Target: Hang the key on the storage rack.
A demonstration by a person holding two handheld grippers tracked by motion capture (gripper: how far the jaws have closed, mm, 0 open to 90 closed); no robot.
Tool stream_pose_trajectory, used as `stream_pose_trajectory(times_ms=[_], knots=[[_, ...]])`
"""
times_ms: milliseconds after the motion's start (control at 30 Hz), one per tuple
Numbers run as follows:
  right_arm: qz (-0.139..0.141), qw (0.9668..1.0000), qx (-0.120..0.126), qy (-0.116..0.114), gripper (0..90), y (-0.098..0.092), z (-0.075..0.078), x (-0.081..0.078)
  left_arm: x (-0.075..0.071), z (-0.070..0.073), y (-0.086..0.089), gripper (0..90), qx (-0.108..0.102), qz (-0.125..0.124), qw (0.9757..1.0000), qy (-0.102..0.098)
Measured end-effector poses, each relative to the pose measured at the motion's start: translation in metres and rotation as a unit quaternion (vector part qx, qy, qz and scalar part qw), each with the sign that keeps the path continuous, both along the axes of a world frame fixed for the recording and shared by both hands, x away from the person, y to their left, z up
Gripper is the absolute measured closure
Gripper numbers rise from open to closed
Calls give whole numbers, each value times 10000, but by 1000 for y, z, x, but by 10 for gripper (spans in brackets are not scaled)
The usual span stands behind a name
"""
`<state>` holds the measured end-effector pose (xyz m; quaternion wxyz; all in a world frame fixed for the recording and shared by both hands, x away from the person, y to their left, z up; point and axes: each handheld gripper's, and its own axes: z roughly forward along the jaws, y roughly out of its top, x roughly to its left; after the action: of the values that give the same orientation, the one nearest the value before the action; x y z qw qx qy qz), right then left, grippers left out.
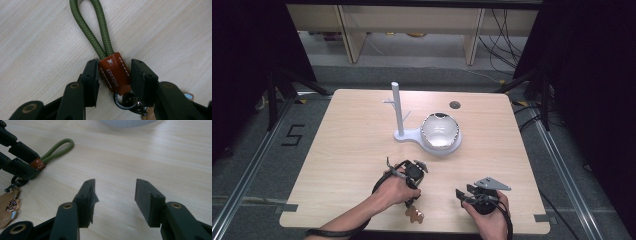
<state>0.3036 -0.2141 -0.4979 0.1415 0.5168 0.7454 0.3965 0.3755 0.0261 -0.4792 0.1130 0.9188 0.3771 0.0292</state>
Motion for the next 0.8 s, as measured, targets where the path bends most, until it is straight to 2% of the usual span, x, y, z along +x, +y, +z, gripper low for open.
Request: stream_pose_trajectory(times_ms=[67, 167, 200, 233, 400, 433, 467, 500, 600, 633, 667, 700, 733, 767, 800], knots=[[-2, 10000, -27, -18, 515, 0, 0, 0, 0, 1, -1, 561, 38, 68, 10000, 35], [-4, 10000, -13, -17, 515, 0, 0, 0, 0, 0, -2, 527, -63, 197, 9998, 24], [-16, 10000, -33, -29, 514, -1, 0, 1, 0, 1, -3, 510, -28, 204, 9998, 57], [-102, 9999, 47, 70, 514, 2, 0, -1, 0, 1, -5, 496, 33, 215, 9997, 74], [-116, 9998, 57, 123, 513, 2, 1, -2, -2, -1, -8, 510, 124, 226, 9997, -32], [-123, 9998, 68, 116, 513, 2, 0, -1, -2, 1, -8, 521, 213, 193, 9996, -9], [-123, 9998, 68, 116, 513, 2, 0, -1, -2, 1, -8, 542, 213, 193, 9996, -9], [-123, 9998, 81, 107, 512, 2, 0, -1, -2, 0, -8, 542, 236, 127, 9996, -106], [-101, 9998, 113, 130, 511, 2, 0, -1, -1, 0, -7, 588, 339, -104, 9994, -36], [-101, 9998, 113, 130, 511, 2, 0, -1, -1, 2, -7, 588, 377, -177, 9991, 54], [-79, 9999, 92, 105, 510, 2, 0, -1, 0, 2, -6, 593, 339, -247, 9991, 100], [-68, 9999, 97, 115, 510, 2, -1, -1, 2, 1, -4, 607, 304, -474, 9984, 92], [25, 10000, 10, 4, 510, 0, -2, 1, 2, 2, -3, 615, 326, -590, 9976, 157], [22, 10000, 12, -1, 510, 0, -2, 1, 3, 2, -3, 622, 350, -703, 9967, 194], [15, 10000, -9, -28, 510, 0, -1, 1, 3, 2, -3, 628, 350, -703, 9967, 194]])
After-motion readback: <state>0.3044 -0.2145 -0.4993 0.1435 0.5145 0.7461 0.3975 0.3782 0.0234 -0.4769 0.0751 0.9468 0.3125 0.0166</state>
